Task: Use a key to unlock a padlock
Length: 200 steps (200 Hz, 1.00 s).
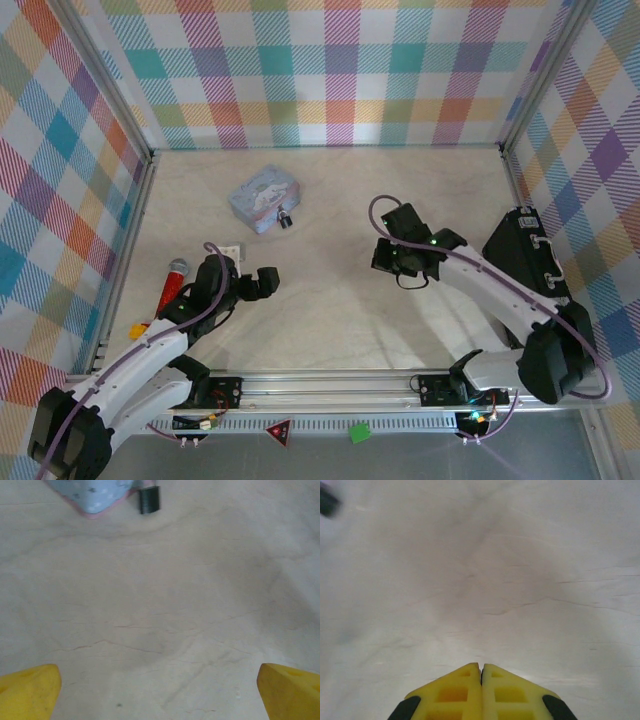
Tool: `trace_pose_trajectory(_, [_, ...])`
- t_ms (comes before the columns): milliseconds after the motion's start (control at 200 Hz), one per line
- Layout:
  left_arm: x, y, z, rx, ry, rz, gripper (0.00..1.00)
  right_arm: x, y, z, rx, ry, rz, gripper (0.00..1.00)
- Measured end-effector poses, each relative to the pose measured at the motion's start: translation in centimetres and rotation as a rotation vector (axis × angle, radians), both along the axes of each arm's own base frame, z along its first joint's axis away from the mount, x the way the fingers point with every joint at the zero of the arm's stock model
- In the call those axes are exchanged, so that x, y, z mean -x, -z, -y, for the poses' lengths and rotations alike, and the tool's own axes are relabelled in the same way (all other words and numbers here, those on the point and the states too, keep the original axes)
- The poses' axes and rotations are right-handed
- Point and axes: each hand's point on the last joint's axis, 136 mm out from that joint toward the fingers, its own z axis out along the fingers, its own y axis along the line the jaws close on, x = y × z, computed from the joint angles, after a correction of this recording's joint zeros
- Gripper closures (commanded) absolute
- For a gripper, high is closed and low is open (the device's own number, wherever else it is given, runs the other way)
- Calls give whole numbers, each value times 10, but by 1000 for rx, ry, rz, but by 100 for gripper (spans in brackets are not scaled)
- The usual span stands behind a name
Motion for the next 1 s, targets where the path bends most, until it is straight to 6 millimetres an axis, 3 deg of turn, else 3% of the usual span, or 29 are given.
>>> trace_pose_trajectory(265, [-1,-52,72,115,213,189,2,-1,-35,-28,-434,200,11,100])
trace_pose_trajectory(400, [-5,-67,97,183,279,240,6,-4,-45,-33,-586,316,-27,100])
trace_pose_trajectory(640, [8,-91,145,243,426,326,15,-5,-60,-46,-795,438,-89,100])
trace_pose_trajectory(780, [9,-108,167,262,475,385,25,-2,-62,-50,-865,487,-120,100])
trace_pose_trajectory(895, [5,-110,185,245,504,385,43,1,-72,-52,-910,500,-118,100])
trace_pose_trajectory(1000, [-4,-112,199,233,515,380,46,2,-85,-51,-953,499,-99,100])
